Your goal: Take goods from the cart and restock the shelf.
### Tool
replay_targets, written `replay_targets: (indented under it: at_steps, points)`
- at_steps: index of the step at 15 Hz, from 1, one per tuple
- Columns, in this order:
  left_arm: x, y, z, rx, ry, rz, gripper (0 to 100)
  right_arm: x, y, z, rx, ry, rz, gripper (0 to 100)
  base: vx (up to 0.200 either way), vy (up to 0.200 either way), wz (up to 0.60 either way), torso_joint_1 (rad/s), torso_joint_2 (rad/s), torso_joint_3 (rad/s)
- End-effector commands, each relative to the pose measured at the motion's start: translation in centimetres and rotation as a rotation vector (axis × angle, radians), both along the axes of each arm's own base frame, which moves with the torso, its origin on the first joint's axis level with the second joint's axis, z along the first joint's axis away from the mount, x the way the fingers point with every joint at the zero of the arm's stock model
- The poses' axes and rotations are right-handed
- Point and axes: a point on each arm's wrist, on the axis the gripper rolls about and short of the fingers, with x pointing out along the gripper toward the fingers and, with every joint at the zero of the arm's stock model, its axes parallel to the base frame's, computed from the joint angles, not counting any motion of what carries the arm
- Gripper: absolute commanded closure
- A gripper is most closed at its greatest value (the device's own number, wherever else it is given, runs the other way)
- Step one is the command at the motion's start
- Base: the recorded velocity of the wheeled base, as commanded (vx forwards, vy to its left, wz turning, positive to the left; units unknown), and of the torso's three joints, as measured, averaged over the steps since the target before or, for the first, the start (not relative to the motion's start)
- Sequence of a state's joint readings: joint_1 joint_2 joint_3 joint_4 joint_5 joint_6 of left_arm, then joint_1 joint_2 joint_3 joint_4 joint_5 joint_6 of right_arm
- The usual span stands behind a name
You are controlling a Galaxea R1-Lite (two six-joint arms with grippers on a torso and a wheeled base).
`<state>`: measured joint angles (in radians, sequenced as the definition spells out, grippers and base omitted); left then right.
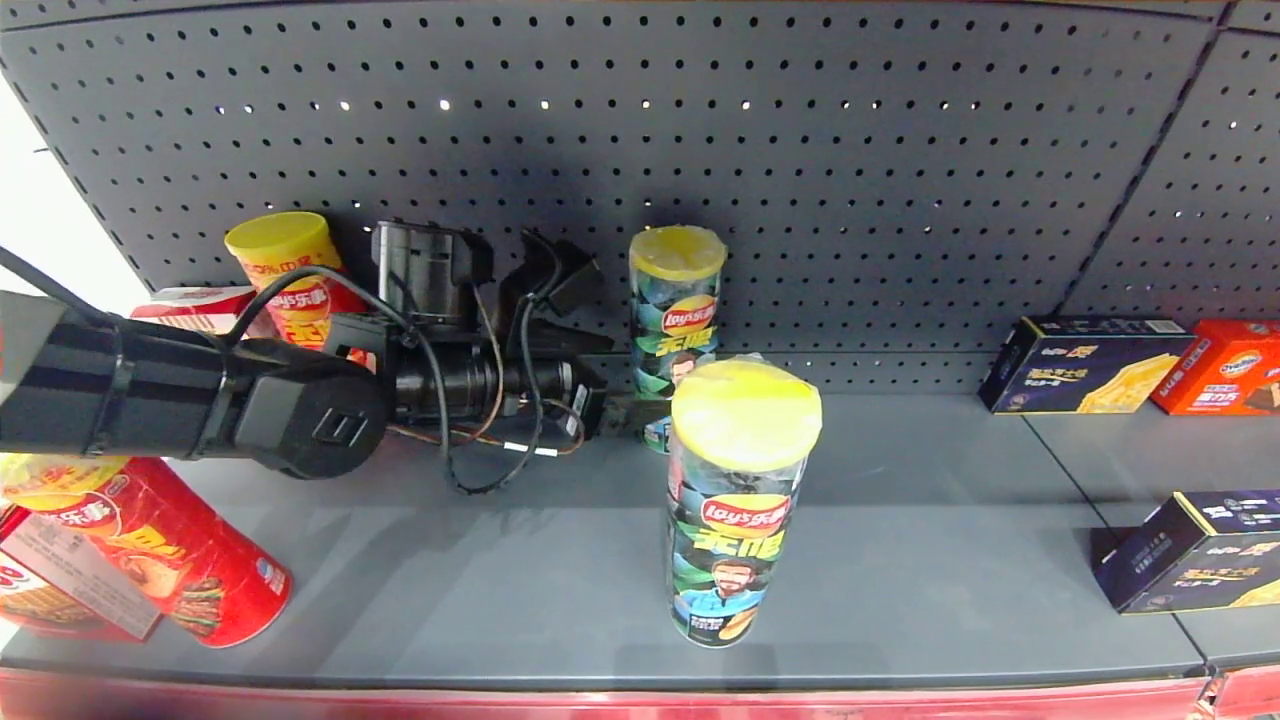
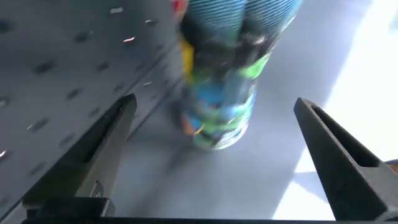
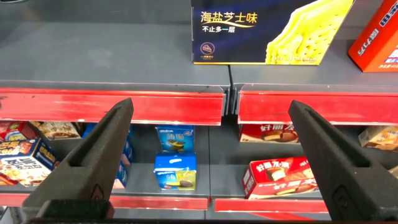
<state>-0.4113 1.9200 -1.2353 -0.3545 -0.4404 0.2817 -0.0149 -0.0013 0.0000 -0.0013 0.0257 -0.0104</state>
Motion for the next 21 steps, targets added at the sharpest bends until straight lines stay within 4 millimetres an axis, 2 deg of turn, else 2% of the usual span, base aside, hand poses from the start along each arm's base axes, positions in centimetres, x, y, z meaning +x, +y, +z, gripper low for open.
replay_targets:
  at_steps: [1,3,9,21]
  points:
    - [-1.29,0.67,0.72,0.008,-0.017,0.046,0,0.01,0.0,0.01,0.0,0.001,0.001,0,0.0,0.0,0.0,0.0,0.0,0.0]
    - [-1.77,0.89,0.74,0.022,-0.024,0.094,0,0.01,0.0,0.01,0.0,0.001,0.0,0,0.0,0.0,0.0,0.0,0.0,0.0]
    - [-1.4,0.98,1.05,0.011,-0.062,0.182,0,0.01,0.0,0.01,0.0,0.001,0.0,0,0.0,0.0,0.0,0.0,0.0,0.0]
    - [-0.94,0.96,0.94,-0.002,-0.046,0.241,0,0.01,0.0,0.01,0.0,0.001,0.0,0,0.0,0.0,0.0,0.0,0.0,0.0]
